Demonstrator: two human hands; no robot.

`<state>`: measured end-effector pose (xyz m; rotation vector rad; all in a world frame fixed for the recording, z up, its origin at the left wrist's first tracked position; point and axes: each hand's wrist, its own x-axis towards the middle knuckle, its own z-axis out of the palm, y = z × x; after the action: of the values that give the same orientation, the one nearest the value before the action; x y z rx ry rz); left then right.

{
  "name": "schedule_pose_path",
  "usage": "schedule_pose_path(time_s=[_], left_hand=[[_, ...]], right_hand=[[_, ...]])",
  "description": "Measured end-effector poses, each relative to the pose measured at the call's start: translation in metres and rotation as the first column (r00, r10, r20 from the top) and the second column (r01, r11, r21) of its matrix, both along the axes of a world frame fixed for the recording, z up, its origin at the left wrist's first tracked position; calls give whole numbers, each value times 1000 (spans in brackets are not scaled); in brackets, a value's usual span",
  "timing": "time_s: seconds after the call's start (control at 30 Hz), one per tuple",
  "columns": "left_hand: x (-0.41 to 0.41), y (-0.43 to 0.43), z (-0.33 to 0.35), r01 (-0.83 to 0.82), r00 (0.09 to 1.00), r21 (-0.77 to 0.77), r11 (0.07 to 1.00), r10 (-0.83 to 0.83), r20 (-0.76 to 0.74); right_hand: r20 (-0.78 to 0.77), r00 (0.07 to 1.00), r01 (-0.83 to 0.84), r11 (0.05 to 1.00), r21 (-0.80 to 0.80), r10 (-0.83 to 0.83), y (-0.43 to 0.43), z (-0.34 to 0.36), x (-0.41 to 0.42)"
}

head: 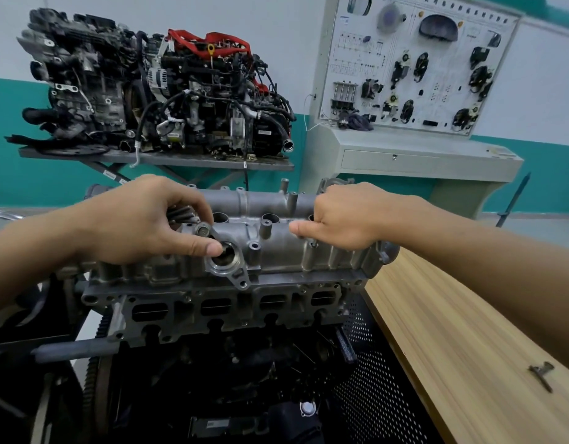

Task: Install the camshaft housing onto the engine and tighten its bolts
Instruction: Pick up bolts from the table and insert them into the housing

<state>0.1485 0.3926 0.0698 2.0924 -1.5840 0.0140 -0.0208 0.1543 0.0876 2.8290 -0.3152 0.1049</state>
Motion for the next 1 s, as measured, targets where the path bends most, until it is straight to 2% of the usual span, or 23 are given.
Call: schedule_pose_path(time_s=[0.07, 0.13, 0.17, 0.2, 0.23, 0.27, 0.3, 0.33, 0.4, 0.47, 0.57, 0.63, 0.67, 0.77, 0.83, 0.9, 0.93, 0.97, 1.0], left_hand=[[4, 1, 7, -12, 999, 46, 999, 10, 33], [6, 5, 18, -6, 999, 90, 996, 2, 38], [6, 6, 24, 9, 1000, 64, 998, -9, 6], [6, 5, 30, 22, 995, -12, 1000, -23, -95], [6, 0, 36, 7, 955, -119, 993, -42, -294], [5, -10, 39, -40, 824, -225, 974, -95, -559], [0, -22, 42, -102, 618, -282, 954, -162, -770], [-6, -34, 43, -170, 415, -296, 940, -204, -886], [-19, -57, 43, -249, 146, -289, 924, -259, -955], [-24, -72, 43, -338, -4, -314, 887, -335, -942], [-20, -82, 43, -477, -131, -289, 830, -392, -911], [-19, -88, 43, -516, -165, -269, 813, -403, -900], [-20, -91, 42, -525, -154, -265, 809, -397, -905], [-25, -95, 42, -523, -44, -272, 808, -344, -938], [-24, -95, 40, -479, 32, -282, 831, -304, -952], [-19, -91, 33, -451, 24, -252, 856, -270, -962], [-15, -88, 30, -452, 9, -239, 860, -264, -965], [-11, -84, 26, -451, 6, -231, 862, -256, -967], [-8, -82, 23, -446, 11, -227, 865, -249, -968]], right_hand=[[82, 997, -1, 998, 60, -4, 3, 11, -3], [276, 960, -94, 982, 161, 47, 6, 26, -4], [400, 912, -184, 961, 206, 89, 8, 33, -4], [515, 847, -290, 927, 239, 132, 13, 39, -4], [603, 778, -396, 883, 253, 176, 19, 43, -2], [657, 721, -487, 837, 251, 222, 29, 44, 1], [676, 684, -548, 805, 226, 275, 40, 43, 5], [675, 659, -583, 792, 181, 331, 51, 41, 10], [655, 637, -607, 789, 100, 406, 66, 35, 24], [650, 640, -604, 791, 96, 410, 70, 31, 34], [678, 606, -631, 771, 92, 415, 64, 23, 40], [688, 582, -652, 754, 77, 433, 63, 17, 41], [687, 582, -648, 758, 68, 436, 64, 16, 42], [709, 578, -640, 763, 86, 404, 66, 16, 41], [792, 544, -674, 707, 216, 277, 63, 20, 35], [852, 520, -716, 573, 399, 57, 54, 25, 25], [822, 568, -702, 505, 502, -29, 48, 25, 20], [750, 658, -644, 471, 603, -62, 42, 23, 13], [653, 755, -555, 476, 682, -55, 38, 19, 8]])
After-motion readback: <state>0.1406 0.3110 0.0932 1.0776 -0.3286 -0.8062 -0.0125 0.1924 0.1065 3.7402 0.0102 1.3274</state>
